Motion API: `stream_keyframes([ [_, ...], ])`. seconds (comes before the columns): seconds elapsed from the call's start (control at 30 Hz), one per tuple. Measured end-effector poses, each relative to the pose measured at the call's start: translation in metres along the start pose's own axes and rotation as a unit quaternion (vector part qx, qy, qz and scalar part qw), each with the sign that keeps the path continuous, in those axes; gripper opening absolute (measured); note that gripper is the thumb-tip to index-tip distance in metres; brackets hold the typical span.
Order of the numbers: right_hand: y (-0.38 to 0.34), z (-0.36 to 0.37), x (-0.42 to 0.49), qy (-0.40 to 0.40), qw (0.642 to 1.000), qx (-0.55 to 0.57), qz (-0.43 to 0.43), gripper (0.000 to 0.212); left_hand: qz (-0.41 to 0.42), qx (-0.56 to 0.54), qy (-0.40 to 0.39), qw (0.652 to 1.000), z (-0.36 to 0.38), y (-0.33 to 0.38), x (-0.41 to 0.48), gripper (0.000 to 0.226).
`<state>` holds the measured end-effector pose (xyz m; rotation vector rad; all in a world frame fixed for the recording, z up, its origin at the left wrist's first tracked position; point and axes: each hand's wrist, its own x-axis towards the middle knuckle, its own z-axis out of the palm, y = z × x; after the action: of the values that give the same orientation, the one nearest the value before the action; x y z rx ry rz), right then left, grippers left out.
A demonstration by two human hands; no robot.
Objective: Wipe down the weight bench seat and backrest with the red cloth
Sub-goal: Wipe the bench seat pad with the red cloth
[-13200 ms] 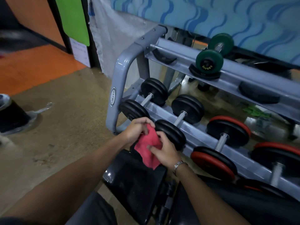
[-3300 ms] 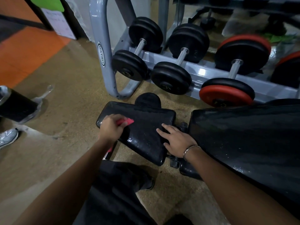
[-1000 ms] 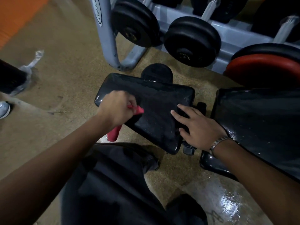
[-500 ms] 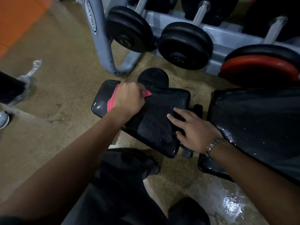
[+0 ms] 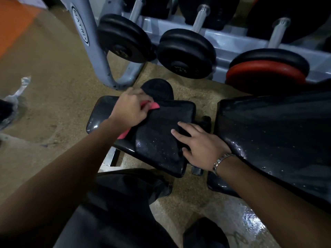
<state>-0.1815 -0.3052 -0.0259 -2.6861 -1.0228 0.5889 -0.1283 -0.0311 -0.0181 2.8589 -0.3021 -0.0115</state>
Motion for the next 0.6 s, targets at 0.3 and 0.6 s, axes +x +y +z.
stream_keyframes([
  [0.3,0.001,0.000,-0.001,0.004,1.000,0.003,-0.002,0.065,0.020,-0.055,0.013,0.998,0.005,0.012,-0.014,0.019],
  [0.6,0.001,0.002,-0.001,0.008,1.000,0.011,0.001,0.065,-0.019,-0.039,0.062,0.997,0.020,0.022,-0.023,0.020],
])
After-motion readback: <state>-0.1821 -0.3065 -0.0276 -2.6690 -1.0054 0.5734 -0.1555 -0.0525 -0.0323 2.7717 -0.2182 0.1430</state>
